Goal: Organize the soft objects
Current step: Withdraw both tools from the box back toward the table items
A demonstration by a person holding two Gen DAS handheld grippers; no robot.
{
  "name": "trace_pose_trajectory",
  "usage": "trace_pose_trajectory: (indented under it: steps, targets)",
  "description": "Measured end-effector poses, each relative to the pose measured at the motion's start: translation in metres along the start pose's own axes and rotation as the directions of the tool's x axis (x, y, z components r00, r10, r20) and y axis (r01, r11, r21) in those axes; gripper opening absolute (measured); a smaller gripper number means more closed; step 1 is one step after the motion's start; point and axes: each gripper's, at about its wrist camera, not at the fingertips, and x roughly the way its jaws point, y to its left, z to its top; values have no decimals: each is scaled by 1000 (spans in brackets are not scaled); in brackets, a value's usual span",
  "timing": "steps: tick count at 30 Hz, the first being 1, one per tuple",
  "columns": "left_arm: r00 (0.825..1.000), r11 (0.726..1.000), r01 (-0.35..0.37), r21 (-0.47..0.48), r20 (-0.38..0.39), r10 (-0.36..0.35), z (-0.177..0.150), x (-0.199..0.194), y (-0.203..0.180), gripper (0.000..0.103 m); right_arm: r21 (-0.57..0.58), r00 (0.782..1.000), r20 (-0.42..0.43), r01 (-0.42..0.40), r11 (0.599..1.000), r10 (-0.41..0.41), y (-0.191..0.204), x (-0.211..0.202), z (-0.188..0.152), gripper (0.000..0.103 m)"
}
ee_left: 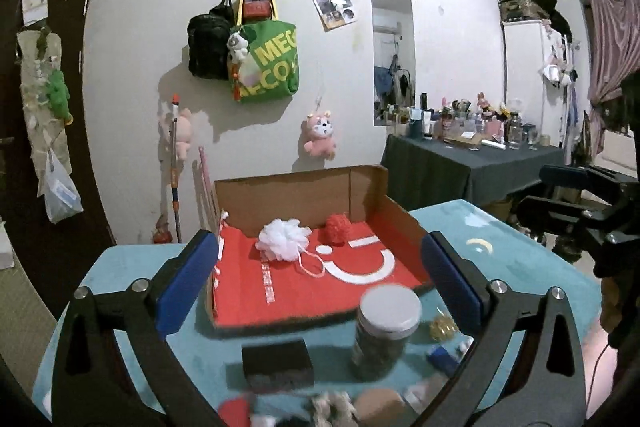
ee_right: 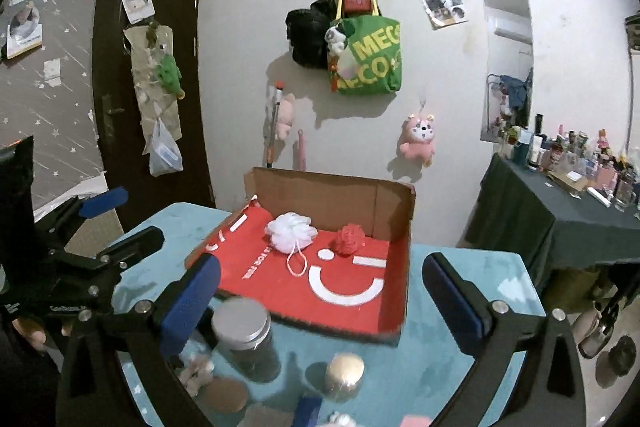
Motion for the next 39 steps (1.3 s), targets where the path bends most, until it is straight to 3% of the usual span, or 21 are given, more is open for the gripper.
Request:
trace_pose_trajectory:
  steps: [7,13,18,28,39]
  targets:
    - [1000,1000,1,-29,9,-1,-41,-36,-17,103,-12,997,56,61,998,-60,21,-38,-53,103]
    - [999,998,-48,-37,-21,47,-76,-44,-23,103,35,995,40,85,996,-87,25,-45,-94,103]
    - [994,997,-67,-48,-86,63,-102,-36,-27,103,38,990,0,138,990,-138,27,-37,-124,103]
    - [970,995,-68,-77,-240,47,-147,-5,-27,103,81,984,-127,136,987,-125,24,-4,-175,103]
    - [951,992,-83,-98,-305,50,-153,12,-16,103,106,975,-192,135,985,-113,17,13,-190,103]
